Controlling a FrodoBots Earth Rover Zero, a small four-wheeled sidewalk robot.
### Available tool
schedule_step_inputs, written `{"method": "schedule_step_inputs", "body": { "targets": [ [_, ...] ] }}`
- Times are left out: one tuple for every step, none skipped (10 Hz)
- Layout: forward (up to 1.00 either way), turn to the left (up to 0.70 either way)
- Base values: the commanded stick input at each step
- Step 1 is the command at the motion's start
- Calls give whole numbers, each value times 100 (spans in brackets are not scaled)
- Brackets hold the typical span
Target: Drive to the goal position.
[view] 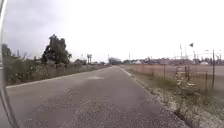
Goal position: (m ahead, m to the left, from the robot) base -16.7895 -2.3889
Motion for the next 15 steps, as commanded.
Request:
{"method": "schedule_step_inputs", "body": {
  "targets": [
    [8,0],
    [7,0],
    [7,0],
    [8,0],
    [8,0],
    [8,0],
    [8,0],
    [8,0],
    [8,0],
    [8,0],
    [8,0],
    [8,0],
    [8,0],
    [8,0],
    [8,0]
  ]
}}
